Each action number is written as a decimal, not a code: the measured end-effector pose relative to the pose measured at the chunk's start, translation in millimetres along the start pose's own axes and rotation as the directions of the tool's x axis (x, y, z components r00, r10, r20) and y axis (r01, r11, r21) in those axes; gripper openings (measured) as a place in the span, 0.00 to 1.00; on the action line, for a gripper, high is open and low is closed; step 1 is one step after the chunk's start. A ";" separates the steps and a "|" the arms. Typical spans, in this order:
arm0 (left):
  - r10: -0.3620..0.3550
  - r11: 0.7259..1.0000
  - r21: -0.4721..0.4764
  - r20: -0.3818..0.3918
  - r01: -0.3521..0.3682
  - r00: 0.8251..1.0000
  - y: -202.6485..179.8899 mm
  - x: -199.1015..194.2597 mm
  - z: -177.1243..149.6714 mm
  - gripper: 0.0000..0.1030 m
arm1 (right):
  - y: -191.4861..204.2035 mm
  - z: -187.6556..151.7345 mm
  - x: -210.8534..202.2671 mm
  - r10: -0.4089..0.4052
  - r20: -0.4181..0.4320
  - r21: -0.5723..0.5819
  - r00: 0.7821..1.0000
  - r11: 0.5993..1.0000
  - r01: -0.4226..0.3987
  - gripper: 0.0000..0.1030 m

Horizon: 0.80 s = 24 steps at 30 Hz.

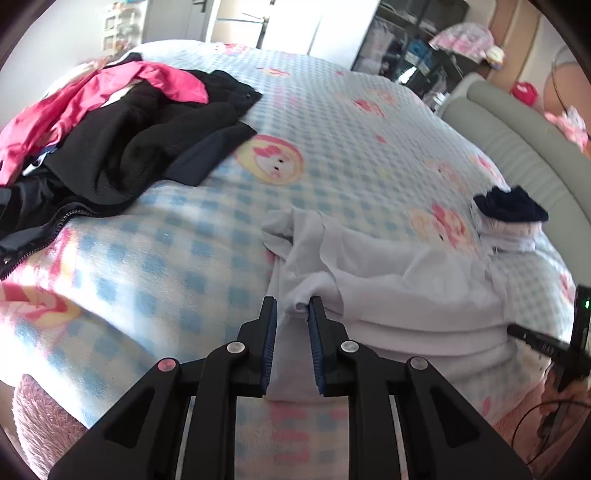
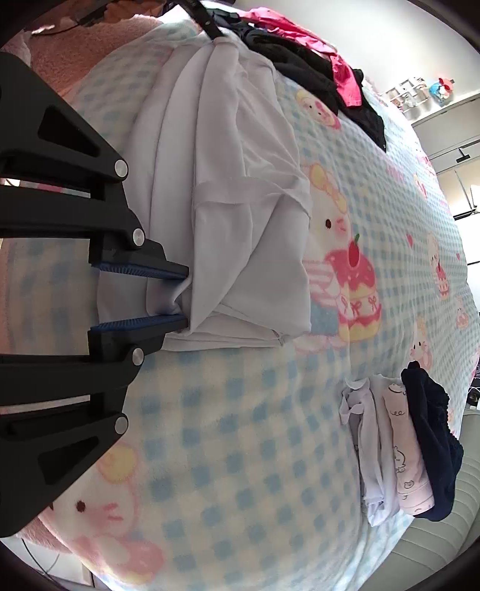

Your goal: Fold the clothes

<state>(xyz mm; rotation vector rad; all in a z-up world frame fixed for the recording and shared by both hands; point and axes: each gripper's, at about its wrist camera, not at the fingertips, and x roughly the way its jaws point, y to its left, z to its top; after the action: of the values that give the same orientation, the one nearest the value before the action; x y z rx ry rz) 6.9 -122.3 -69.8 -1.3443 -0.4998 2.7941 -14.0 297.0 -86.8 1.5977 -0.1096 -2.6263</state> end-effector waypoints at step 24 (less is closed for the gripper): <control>-0.057 0.997 0.049 -0.095 0.062 0.994 -0.3 15.6 -7.4 0.37 | -41.2 7.4 -7.7 0.098 0.049 0.126 0.994 0.987 -0.104 0.37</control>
<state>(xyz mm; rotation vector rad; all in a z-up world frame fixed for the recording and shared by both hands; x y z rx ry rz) 2.5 -117.8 -85.9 -1.4179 -0.4530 2.6626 -17.8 338.9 -80.5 1.5281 -0.3596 -2.6244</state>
